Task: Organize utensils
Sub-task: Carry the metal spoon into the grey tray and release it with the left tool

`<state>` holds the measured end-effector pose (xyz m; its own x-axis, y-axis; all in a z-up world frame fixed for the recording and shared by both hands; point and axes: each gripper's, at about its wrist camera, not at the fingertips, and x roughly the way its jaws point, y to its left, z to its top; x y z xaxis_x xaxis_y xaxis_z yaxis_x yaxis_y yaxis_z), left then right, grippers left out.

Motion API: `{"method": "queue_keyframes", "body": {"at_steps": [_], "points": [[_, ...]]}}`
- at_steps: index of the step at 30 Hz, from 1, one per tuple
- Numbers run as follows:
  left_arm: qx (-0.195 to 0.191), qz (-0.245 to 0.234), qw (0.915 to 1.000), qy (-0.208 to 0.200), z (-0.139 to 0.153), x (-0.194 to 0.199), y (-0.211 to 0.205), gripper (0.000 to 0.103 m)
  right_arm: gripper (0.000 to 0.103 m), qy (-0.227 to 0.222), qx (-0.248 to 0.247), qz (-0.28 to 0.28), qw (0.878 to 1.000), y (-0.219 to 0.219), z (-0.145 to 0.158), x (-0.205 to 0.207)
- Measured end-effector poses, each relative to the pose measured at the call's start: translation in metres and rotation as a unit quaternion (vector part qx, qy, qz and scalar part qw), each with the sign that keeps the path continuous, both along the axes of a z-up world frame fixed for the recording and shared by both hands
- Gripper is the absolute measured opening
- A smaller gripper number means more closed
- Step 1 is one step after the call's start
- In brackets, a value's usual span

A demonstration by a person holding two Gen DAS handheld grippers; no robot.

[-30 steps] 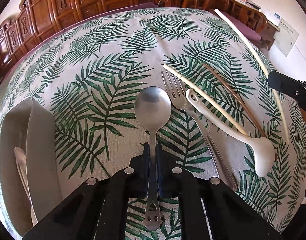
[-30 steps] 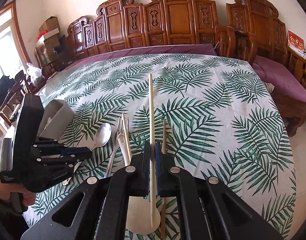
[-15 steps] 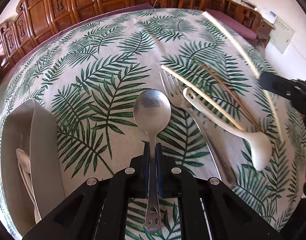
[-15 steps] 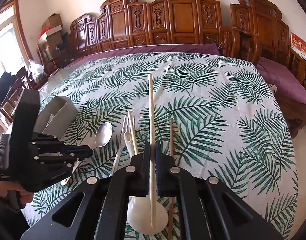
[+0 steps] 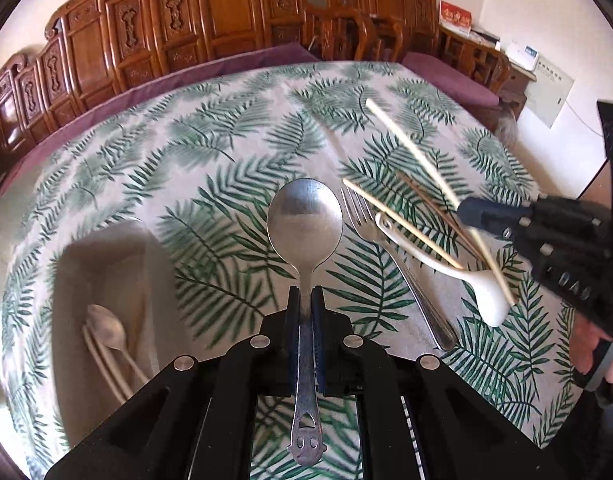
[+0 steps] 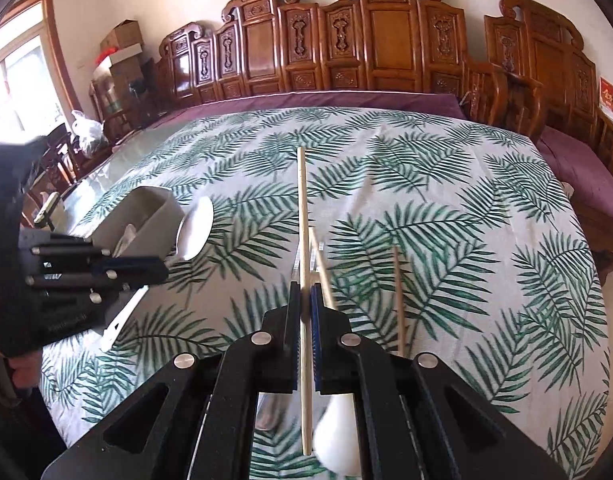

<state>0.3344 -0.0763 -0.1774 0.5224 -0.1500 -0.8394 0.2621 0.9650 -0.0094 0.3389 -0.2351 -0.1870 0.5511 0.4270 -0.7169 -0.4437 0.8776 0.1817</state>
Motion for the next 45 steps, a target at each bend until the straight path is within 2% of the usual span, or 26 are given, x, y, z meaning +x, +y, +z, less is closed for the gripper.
{"method": "queue_keyframes", "body": {"at_steps": [10,17,30,36,45], "points": [[0.001,0.014,0.9995,-0.027,0.03,-0.009,0.053,0.005,0.006,-0.001,-0.001,0.022,1.0,0.03,0.002,-0.014],[-0.008,0.04,0.9987,-0.031,0.032,-0.009,0.095,0.005,0.006,-0.002,-0.003,0.035,0.999,0.052,0.002,-0.02],[-0.033,0.091,0.9951,-0.02,0.0,-0.011,0.156,0.005,0.006,-0.003,0.002,0.06,0.998,0.088,0.007,-0.036],[-0.035,0.099,0.9944,-0.012,-0.01,-0.008,0.164,0.005,0.006,-0.006,0.002,0.076,0.997,0.114,0.015,-0.041],[-0.038,0.099,0.9942,0.02,-0.031,-0.003,0.167,0.005,0.006,-0.009,0.0,0.087,0.996,0.155,0.026,-0.044]]}}
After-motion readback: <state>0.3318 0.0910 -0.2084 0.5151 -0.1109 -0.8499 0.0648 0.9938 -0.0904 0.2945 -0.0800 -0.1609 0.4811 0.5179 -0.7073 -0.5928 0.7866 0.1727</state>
